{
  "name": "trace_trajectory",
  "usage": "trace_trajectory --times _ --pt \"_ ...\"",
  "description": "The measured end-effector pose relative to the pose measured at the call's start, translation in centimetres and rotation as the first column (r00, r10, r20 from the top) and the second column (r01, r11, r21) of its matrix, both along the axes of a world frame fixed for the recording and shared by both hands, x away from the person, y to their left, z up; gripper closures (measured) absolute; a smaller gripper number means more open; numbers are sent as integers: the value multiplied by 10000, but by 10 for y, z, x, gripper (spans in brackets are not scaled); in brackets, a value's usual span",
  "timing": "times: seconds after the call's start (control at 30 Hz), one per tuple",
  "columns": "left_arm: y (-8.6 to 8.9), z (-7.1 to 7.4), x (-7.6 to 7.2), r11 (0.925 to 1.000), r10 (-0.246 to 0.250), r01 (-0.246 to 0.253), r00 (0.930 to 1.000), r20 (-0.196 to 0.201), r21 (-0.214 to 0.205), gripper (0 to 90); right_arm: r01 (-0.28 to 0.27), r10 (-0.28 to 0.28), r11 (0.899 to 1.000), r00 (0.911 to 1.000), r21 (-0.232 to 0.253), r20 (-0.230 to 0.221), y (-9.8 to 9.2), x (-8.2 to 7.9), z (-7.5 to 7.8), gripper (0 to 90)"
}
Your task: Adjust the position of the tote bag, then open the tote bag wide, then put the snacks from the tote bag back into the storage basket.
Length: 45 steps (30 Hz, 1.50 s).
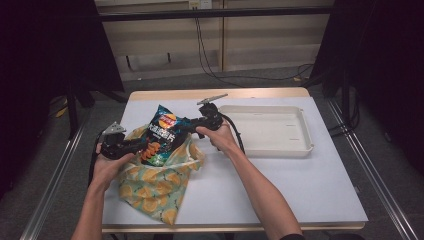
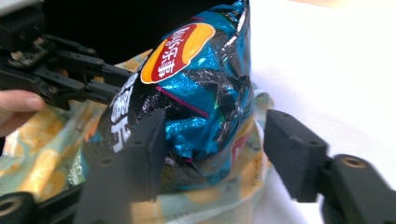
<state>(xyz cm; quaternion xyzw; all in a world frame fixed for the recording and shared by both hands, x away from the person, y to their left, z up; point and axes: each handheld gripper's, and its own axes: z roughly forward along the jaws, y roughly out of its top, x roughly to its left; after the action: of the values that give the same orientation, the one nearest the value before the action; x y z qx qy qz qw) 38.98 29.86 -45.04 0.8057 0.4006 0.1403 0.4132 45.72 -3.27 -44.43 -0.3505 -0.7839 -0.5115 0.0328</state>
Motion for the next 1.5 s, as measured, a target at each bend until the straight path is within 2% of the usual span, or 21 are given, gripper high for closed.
trace_trajectory --times 0.07,0.1,0.17,0.3,0.47,0.57,0.63,0.67,0.8,0.93,1.1,1.2,1.27,1.37,1.5 --pt "1 0 0 10000 -29 29 10000 25 38 682 -163 169 9994 9996 290 -210 2 1 -3 431" --pt "0 -1 0 10000 -77 77 10000 -49 -13 689 -138 141 9996 9998 233 -142 4 1 -2 438" --pt "-1 -2 1 9998 -184 184 9998 -86 31 698 -285 299 9981 9992 555 -252 8 2 0 456" --pt "-1 -1 0 9999 -103 104 9999 -52 87 706 -416 418 9963 9991 752 -7 14 0 8 534" --pt "4 0 0 9998 -57 57 10000 -23 -203 708 -446 428 9950 9988 890 217 16 -2 15 733" --pt "6 1 -1 9997 -117 117 9999 -25 -220 708 -423 387 9954 9983 862 425 21 -5 19 765" --pt "7 1 -2 9994 -56 55 10000 -19 -343 701 -396 352 9959 9979 816 550 23 -8 23 796" --pt "9 2 -2 9986 -68 63 9999 -81 -534 694 -398 346 9956 9975 850 620 24 -9 24 809" --pt "10 4 -4 9972 -171 169 9999 -14 -732 670 -546 458 9950 9935 837 1040 27 -17 37 842" --pt "10 5 -6 9968 -274 273 9996 -2 -751 647 -505 372 9943 9896 937 1390 27 -21 47 881" --pt "12 8 -10 9961 -225 233 9997 103 -857 587 -609 449 9939 9848 918 1675 30 -26 57 889" --pt "14 10 -12 9940 -119 135 9998 154 -1087 534 -656 489 9943 9808 835 1887 33 -28 63 890" --pt "17 12 -12 9916 -63 86 9998 179 -1290 501 -653 452 9933 9789 954 1992 32 -29 67 891" --pt "19 18 -15 9874 69 5 9989 460 -1581 446 -576 342 9925 9774 1074 2088 30 -28 71 891" --pt "19 26 -17 9861 27 84 9977 670 -1661 347 -612 348 9920 9734 1104 2263 27 -30 77 892"
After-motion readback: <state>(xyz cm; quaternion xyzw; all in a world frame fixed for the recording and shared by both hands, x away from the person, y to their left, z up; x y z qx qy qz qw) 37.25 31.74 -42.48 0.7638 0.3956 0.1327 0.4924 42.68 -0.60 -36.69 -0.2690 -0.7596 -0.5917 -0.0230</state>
